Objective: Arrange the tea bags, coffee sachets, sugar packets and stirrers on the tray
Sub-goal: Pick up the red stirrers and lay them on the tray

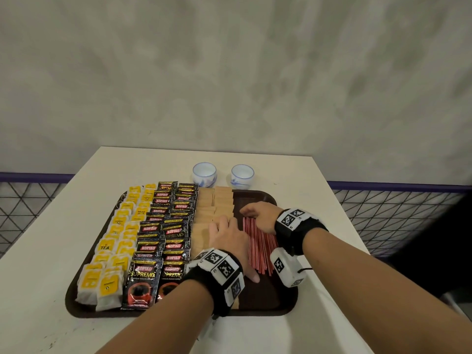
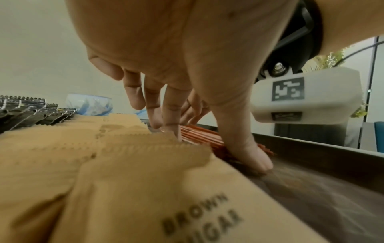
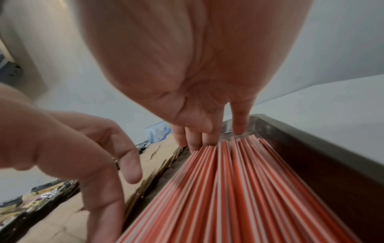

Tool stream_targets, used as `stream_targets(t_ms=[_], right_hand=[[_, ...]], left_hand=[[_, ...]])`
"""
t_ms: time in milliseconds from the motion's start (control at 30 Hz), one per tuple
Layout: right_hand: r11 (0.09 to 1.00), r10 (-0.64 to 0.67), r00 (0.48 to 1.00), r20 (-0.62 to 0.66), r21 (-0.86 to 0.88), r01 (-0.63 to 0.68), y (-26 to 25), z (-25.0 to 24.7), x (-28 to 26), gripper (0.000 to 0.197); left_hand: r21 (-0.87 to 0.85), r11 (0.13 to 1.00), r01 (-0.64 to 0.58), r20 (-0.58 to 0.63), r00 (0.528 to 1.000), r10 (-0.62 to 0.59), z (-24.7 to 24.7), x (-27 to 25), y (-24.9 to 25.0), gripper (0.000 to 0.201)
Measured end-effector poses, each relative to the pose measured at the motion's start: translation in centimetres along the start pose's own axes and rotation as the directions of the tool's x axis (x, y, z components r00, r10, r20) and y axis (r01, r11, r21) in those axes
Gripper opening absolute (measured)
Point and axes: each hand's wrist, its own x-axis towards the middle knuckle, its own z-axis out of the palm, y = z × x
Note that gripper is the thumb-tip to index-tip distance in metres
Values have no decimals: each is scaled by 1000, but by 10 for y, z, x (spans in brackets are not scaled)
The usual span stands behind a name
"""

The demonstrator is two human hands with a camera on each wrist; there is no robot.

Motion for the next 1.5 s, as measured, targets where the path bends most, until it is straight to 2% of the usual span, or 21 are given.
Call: stream_targets(t_ms=[133,267,433,567,767,900,1000,1100,1167,1367,1500], right_hand=[[998,-9,1000,3,66,8,1,1,2,70],[994,-14,999,-36,106,18,7,0,-1,74],[997,11,998,-68,-75,-16,19,-13,-10,69],[982,15,998,-63,-186,-27,23,-15,-18,62],[980,0,999,-43,-200,-9,23,-14,-20,63],[988,-7,997,-75,-152,-5,25,-15,-21,65],[982,-10,995,-99,-187,-9,27,-14,-24,63],[979,-22,995,-96,-204,2,29,-10,-27,56],[979,-26,994,-102,-203,5,29,-9,-28,53],[981,-37,994,-105,-191,17,29,-9,-32,48],[984,-24,994,-107,-177,5,27,-9,-34,49]], left_hand=[[1,1000,8,0,1000,-8,-2,-1,4,76],[-34,999,9,33,999,-8,-2,0,2,80],[-6,1000,-13,59,998,13,0,2,1,89],[51,999,-19,17,1000,18,2,1,8,104],[50,999,6,-35,999,-4,3,5,12,94],[84,996,3,-61,998,2,4,3,13,107],[80,997,9,-113,994,0,4,1,17,116],[19,998,-62,-171,983,64,5,0,21,122],[7,995,-103,-164,981,103,5,-1,25,127],[-56,995,-85,-189,979,73,11,8,32,128],[-47,993,-110,-165,981,101,12,10,32,133]])
